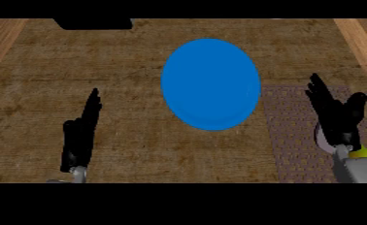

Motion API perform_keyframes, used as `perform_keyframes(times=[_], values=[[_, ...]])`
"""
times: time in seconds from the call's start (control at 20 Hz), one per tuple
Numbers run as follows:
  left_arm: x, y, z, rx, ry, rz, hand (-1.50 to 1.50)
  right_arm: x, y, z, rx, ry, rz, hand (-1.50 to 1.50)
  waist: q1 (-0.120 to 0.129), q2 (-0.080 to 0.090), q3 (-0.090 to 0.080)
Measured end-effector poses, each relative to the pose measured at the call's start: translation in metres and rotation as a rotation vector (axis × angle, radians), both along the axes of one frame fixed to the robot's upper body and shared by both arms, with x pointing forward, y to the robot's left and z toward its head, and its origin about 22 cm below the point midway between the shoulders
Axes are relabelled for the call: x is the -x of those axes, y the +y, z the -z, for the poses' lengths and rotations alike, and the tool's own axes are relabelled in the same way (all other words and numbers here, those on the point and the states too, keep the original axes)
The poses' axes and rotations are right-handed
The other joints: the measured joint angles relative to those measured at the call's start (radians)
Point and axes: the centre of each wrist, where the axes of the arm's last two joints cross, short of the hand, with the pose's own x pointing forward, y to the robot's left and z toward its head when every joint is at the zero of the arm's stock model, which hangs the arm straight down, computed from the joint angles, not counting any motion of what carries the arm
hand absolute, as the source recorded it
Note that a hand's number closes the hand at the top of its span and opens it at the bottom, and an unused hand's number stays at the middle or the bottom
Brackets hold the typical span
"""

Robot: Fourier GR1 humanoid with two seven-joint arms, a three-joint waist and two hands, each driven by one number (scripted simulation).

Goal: Pick the eggplant from the placemat and place it in the plate

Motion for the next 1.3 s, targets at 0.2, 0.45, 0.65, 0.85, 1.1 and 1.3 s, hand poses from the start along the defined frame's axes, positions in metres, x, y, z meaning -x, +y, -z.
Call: perform_keyframes(times=[0.2,0.45,0.65,0.85,1.1,1.3], values=[[-0.009,0.012,-0.007,-0.016,-0.054,0.058,0.00,-0.022,-0.014,-0.003,-0.110,0.157,0.149,1.50,0.022,0.000,-0.003],[-0.021,0.013,-0.022,-0.019,-0.136,0.161,0.00,-0.029,-0.046,0.003,0.060,0.405,0.324,-1.50,0.068,0.020,-0.012],[-0.022,0.033,-0.017,-0.002,-0.139,0.193,0.00,-0.052,-0.032,0.003,0.113,0.452,0.512,-1.50,0.053,0.006,-0.010],[-0.019,0.051,-0.001,0.010,-0.138,0.189,0.00,-0.071,-0.010,-0.005,0.196,0.463,0.542,-1.50,0.028,-0.004,-0.008],[-0.015,0.064,0.006,0.018,-0.136,0.189,0.00,-0.084,-0.002,-0.033,0.337,0.491,0.552,-1.50,0.012,-0.010,-0.006],[-0.017,0.065,0.009,0.025,-0.132,0.183,0.00,-0.091,-0.014,-0.064,0.436,0.577,0.529,-1.50,0.006,-0.012,-0.006]])
